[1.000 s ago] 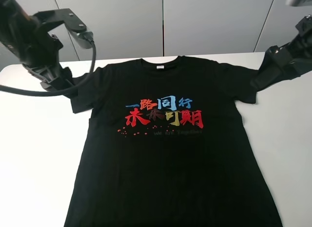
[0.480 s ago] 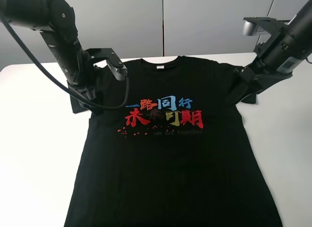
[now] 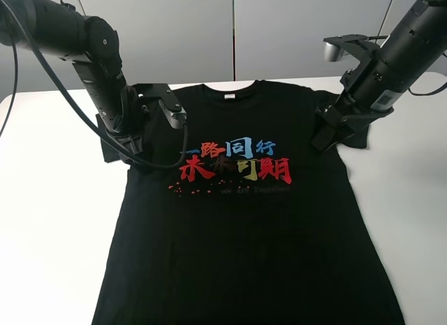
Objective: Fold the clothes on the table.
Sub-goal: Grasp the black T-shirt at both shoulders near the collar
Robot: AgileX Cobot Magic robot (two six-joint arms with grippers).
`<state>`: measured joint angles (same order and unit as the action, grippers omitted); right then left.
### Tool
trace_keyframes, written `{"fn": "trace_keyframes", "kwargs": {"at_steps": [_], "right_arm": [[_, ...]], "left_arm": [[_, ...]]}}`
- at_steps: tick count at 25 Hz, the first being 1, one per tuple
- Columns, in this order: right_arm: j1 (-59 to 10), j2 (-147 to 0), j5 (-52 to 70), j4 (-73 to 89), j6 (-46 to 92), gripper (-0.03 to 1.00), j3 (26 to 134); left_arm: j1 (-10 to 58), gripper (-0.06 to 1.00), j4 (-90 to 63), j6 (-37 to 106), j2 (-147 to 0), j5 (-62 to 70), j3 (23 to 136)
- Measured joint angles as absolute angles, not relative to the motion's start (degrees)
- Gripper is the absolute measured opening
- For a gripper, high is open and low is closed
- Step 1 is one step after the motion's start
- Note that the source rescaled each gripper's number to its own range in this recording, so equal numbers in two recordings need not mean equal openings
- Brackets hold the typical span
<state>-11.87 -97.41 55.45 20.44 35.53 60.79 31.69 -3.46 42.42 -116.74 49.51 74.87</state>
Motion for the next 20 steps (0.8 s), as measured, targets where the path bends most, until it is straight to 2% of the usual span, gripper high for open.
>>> {"fn": "trace_keyframes", "kwargs": {"at_steps": [20], "right_arm": [[-11.87, -97.53, 52.96, 20.1, 38.21, 1.0, 60.79]], "left_arm": [[31.69, 1.0, -0.61, 44.92, -121.6, 49.15, 74.87]]}}
